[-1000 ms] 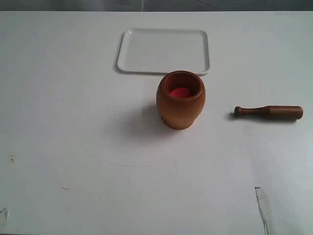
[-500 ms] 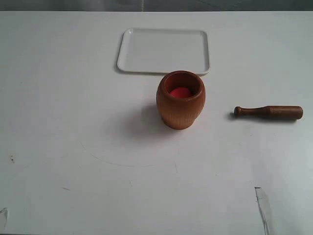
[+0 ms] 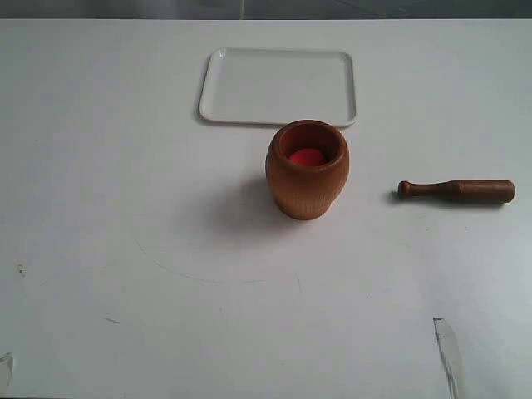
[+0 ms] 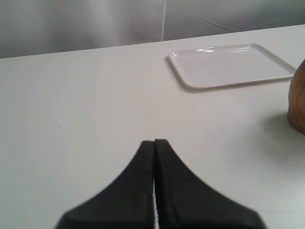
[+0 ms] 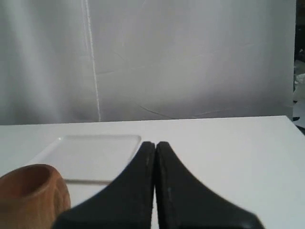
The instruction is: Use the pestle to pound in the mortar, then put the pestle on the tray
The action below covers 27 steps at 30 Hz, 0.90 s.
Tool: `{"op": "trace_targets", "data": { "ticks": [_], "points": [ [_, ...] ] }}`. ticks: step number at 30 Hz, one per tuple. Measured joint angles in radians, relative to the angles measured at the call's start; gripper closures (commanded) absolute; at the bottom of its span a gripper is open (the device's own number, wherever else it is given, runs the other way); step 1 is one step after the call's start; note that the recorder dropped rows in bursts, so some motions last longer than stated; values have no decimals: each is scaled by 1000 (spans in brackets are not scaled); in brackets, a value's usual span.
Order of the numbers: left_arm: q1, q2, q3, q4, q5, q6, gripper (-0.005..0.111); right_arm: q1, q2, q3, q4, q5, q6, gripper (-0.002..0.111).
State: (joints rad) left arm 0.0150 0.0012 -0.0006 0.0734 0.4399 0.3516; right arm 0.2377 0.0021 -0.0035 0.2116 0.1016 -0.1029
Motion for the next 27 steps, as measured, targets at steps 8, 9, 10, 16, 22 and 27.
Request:
{"op": "trace_targets", "data": {
  "ticks": [8,9,10,16,22,27],
  "points": [
    [0,0,0,0,0,0,107,0,0,0,38,-4,0,108],
    [0,0,0,0,0,0,107,0,0,0,40,-6,0,108],
    [0,0,0,0,0,0,107,0,0,0,45,-10,0,108],
    [0,0,0,0,0,0,107,0,0,0,121,-51,0,108],
    [0,0,0,0,0,0,107,0,0,0,147,-151,0,108],
    [0,0,0,0,0,0,107,0,0,-30,147,-217,27,108]
  ]
}}
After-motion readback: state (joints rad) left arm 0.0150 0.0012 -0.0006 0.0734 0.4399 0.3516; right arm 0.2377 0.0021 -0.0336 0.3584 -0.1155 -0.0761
